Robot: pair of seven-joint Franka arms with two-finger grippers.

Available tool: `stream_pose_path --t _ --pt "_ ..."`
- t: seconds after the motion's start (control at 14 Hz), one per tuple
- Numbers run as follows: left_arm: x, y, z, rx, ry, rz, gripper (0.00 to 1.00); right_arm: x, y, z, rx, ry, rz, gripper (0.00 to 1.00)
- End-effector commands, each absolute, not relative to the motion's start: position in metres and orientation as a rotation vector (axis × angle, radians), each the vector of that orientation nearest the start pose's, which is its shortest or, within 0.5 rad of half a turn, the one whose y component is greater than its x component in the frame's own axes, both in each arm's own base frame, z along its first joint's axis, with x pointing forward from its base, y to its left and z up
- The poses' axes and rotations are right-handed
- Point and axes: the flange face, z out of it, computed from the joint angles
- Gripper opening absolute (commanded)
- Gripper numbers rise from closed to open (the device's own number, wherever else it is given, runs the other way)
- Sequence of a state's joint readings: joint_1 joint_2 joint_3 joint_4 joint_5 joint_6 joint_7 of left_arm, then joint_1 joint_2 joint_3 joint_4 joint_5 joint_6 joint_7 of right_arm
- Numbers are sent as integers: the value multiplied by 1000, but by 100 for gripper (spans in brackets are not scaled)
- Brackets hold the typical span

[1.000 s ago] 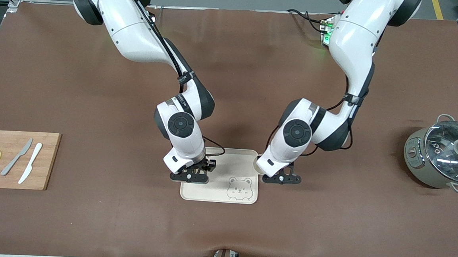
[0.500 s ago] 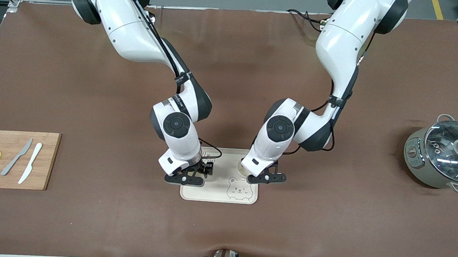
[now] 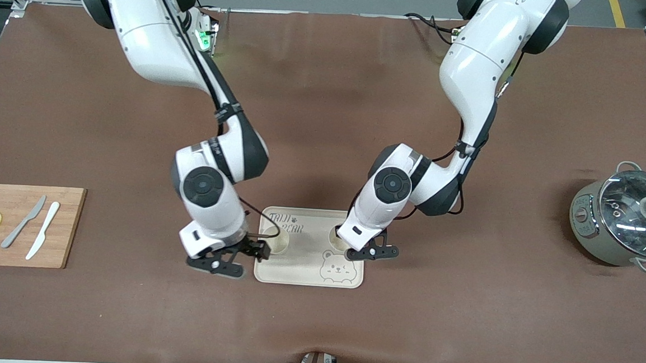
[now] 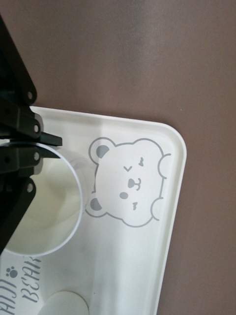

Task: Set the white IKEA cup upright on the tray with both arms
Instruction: 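Open both grippers to set the cups upright on the tray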

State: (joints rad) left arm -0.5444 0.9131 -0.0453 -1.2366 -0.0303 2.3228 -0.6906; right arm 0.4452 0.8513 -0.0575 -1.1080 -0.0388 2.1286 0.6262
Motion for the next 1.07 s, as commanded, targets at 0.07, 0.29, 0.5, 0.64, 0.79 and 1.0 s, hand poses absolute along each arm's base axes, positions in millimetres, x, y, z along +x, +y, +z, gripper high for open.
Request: stream_pose_path --t 0.07,0.29,0.5,0.64,0.79,1.0 --pt "648 -427 223 -3301 -253 -188 0 730 263 345 -3089 257 -209 100" --pt "648 -427 225 -3304 -244 -191 5 737 222 372 -3077 334 -183 100" --pt "652 -424 234 -3336 -341 -166 100 744 180 401 -3057 410 -212 100" --pt "655 -420 244 -3382 -455 -112 100 745 157 419 -3057 436 -244 100" --pt "659 -417 257 -3390 -469 -126 100 743 128 431 -3095 334 -210 100" --pt "666 -395 284 -3365 -475 -69 100 737 73 451 -3114 330 -126 100"
